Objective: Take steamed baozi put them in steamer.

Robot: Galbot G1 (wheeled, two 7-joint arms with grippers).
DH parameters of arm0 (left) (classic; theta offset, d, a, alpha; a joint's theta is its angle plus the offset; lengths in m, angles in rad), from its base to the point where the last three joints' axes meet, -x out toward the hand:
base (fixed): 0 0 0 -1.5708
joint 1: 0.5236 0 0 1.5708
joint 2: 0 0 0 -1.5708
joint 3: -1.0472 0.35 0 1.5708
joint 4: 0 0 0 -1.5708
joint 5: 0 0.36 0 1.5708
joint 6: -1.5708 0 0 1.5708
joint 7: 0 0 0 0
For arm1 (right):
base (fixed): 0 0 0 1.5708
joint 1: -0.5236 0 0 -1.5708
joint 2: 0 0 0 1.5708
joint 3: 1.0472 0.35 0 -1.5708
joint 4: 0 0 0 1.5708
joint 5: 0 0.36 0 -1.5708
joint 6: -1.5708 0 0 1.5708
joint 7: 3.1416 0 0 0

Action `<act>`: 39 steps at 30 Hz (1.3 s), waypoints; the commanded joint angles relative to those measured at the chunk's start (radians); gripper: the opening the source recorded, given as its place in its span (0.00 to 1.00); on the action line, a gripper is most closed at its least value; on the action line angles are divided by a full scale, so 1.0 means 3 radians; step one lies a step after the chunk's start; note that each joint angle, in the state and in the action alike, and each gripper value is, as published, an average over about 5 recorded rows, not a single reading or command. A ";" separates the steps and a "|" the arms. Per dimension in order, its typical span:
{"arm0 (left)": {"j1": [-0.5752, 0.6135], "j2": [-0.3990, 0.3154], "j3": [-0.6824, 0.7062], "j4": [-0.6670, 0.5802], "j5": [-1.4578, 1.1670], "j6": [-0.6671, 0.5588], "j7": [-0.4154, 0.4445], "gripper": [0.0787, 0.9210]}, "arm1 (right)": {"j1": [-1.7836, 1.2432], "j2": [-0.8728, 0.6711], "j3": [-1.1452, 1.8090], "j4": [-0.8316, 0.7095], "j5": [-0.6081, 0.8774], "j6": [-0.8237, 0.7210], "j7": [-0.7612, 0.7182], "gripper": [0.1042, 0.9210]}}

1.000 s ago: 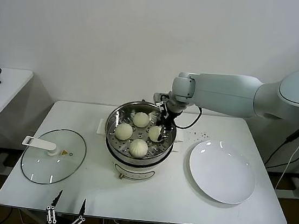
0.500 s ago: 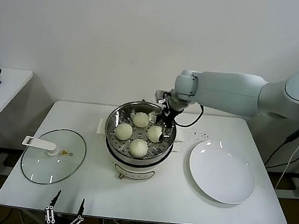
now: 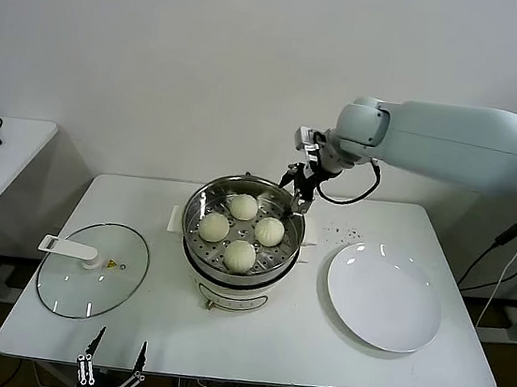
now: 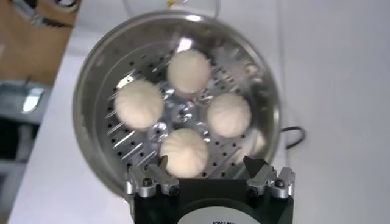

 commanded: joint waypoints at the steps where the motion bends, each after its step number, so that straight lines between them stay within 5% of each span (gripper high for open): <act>1: -0.0003 -0.0002 0.0005 -0.0012 0.0005 0.0012 -0.0010 0.88 | -0.0768 -0.1224 0.1504 0.0840 -0.0372 -0.0175 0.1538 0.88; 21: -0.0059 0.0022 0.0010 0.0037 -0.0013 0.0017 -0.0006 0.88 | -0.4550 -0.2444 0.5150 0.2252 -0.1093 0.0005 0.2612 0.88; 29: -0.0063 0.0013 0.0016 0.0038 -0.0015 0.0004 -0.0016 0.88 | -0.6358 -0.1778 0.6792 0.2526 -0.1432 0.0422 0.2842 0.88; 39: -0.0061 0.0006 0.0014 0.0043 -0.0017 -0.0007 -0.0033 0.88 | -0.7443 -0.0612 0.7675 0.2586 -0.1984 0.1127 0.2695 0.88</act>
